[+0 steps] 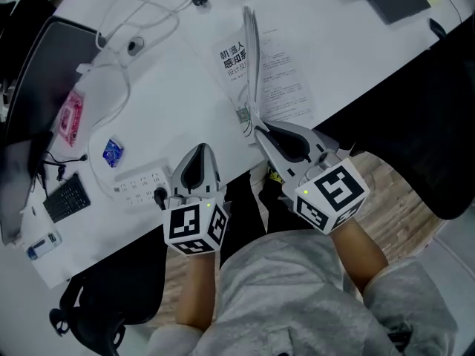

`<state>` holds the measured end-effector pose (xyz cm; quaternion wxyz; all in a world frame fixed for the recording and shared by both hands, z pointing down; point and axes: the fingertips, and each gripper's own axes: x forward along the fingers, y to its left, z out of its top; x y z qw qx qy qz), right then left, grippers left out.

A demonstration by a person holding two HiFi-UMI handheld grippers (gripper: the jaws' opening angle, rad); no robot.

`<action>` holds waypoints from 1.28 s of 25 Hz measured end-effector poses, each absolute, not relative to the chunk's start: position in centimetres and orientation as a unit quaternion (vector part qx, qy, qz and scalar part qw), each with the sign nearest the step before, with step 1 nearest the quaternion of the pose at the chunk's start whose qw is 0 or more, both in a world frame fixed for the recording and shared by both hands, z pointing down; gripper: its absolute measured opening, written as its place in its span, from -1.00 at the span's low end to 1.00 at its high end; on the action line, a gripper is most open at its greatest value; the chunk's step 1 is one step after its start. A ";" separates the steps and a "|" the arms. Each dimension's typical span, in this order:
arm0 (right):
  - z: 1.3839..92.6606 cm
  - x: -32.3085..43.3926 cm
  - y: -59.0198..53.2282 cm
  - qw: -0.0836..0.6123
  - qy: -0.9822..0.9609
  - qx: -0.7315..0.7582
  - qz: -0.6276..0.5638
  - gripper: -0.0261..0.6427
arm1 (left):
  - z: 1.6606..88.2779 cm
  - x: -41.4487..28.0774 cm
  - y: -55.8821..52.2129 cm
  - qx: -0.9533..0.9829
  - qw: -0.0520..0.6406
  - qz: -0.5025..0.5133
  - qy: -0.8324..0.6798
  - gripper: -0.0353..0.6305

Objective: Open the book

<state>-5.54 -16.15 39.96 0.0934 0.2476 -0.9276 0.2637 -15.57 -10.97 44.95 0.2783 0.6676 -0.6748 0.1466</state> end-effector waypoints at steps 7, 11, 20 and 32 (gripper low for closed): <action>40.2 -10.7 -13.5 0.110 -0.942 0.197 0.247 -0.78 | 45.1 -18.9 -8.5 0.641 0.290 0.131 -0.699 -0.85; 41.2 -13.2 -12.1 0.125 -0.946 0.172 0.246 -0.78 | 45.1 -20.0 -7.5 0.634 0.296 0.123 -0.704 -0.85; 47.2 -18.4 -8.7 0.187 -0.924 0.126 0.310 -0.78 | 45.0 -23.7 -5.2 0.606 0.306 0.103 -0.728 -0.85; 52.4 -19.9 -6.8 0.308 -0.849 0.060 0.426 -0.54 | 42.2 -24.4 -4.8 0.602 0.289 0.090 -0.739 -0.85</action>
